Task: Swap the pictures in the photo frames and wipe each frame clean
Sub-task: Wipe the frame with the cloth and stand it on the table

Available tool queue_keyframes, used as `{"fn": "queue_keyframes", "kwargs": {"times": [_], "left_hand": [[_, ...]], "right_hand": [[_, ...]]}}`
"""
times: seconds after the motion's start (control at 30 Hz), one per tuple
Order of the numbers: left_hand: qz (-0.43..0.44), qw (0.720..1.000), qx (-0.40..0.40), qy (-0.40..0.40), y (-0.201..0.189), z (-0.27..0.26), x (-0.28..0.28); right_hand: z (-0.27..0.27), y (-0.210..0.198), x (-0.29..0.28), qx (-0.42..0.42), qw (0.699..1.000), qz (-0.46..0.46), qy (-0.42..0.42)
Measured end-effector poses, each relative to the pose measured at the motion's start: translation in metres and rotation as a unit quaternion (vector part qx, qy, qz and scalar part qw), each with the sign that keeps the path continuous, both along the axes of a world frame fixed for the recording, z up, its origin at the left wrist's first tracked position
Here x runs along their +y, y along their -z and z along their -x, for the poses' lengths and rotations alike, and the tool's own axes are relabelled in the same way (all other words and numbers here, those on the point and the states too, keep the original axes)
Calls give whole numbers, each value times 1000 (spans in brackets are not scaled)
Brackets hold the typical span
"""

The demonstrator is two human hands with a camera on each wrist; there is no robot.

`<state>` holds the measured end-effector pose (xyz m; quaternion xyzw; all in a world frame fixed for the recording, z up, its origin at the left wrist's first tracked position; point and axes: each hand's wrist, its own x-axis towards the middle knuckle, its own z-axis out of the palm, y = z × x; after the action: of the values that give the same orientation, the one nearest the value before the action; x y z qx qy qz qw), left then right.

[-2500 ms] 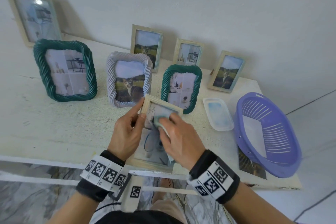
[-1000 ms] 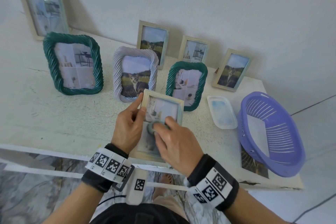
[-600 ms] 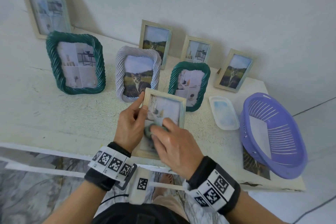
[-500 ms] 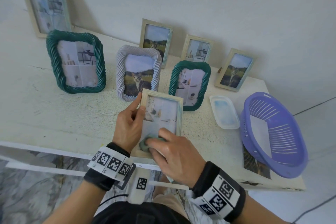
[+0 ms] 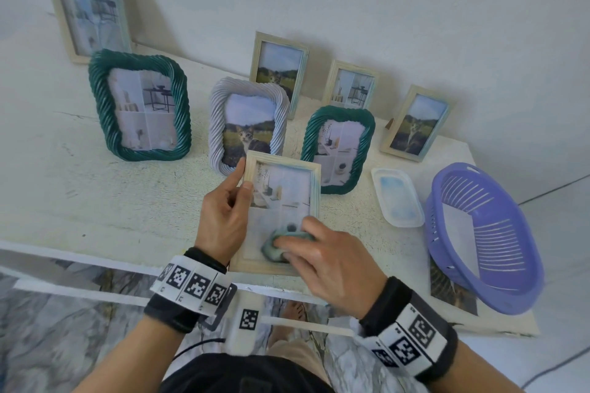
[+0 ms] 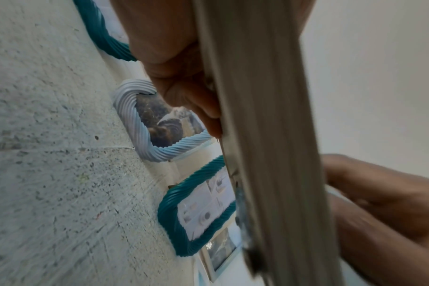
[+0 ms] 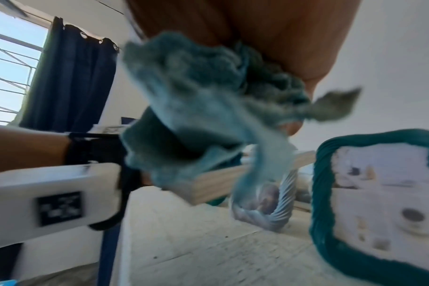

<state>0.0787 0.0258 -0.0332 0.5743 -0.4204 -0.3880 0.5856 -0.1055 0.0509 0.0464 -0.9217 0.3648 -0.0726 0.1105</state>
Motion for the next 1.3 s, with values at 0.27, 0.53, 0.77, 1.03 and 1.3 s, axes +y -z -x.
{"fn": "queue_keyframes", "kwargs": {"times": [0.27, 0.53, 0.77, 1.03, 1.3], "left_hand": [[13, 1000, 0, 25, 0, 11, 6], [16, 999, -33, 2, -4, 10, 3], [28, 998, -24, 51, -1, 11, 3], [58, 997, -35, 43, -6, 15, 8], [37, 999, -23, 16, -6, 9, -1]], "right_hand": [[-2, 5, -28, 19, 986, 79, 145], [2, 8, 2, 20, 1000, 7, 20], [-3, 4, -34, 24, 982, 96, 164], [-20, 3, -46, -40, 975, 103, 192], [-30, 9, -19, -130, 986, -32, 102]]}}
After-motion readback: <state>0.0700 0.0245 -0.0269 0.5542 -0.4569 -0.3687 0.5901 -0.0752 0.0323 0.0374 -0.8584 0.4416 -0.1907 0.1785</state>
